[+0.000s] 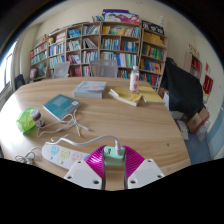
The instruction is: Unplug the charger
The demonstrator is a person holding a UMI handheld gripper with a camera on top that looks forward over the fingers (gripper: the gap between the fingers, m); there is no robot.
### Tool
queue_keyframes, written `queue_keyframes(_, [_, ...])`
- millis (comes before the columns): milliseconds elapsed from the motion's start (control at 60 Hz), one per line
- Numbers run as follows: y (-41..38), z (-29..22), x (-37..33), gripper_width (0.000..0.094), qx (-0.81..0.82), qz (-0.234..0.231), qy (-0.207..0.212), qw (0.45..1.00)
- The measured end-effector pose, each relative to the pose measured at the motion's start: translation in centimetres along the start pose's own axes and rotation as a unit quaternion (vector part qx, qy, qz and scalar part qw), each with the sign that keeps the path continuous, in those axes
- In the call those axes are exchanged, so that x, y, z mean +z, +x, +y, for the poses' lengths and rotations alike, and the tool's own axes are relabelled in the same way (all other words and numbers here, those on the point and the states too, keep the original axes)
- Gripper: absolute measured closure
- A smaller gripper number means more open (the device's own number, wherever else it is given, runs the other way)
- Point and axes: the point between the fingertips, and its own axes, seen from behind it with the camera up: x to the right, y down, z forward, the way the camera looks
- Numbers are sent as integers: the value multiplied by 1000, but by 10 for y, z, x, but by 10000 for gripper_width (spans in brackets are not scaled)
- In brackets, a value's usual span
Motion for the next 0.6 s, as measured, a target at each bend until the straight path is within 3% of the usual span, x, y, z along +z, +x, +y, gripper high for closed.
queue_keyframes(67, [6, 45, 2, 690, -15, 8, -53, 998])
queue_keyframes(217, [-4, 93, -1, 667, -16, -1, -121, 993])
queue_keyframes(483, [-3, 114, 26, 565, 12, 18, -152, 988])
queue_keyframes(517, [-2, 114, 27, 478, 11, 25, -155, 988])
queue_keyframes(533, [-1, 114, 28, 363, 10, 29, -155, 987])
queue_keyframes(600, [10, 109, 24, 204, 2, 50, -156, 987])
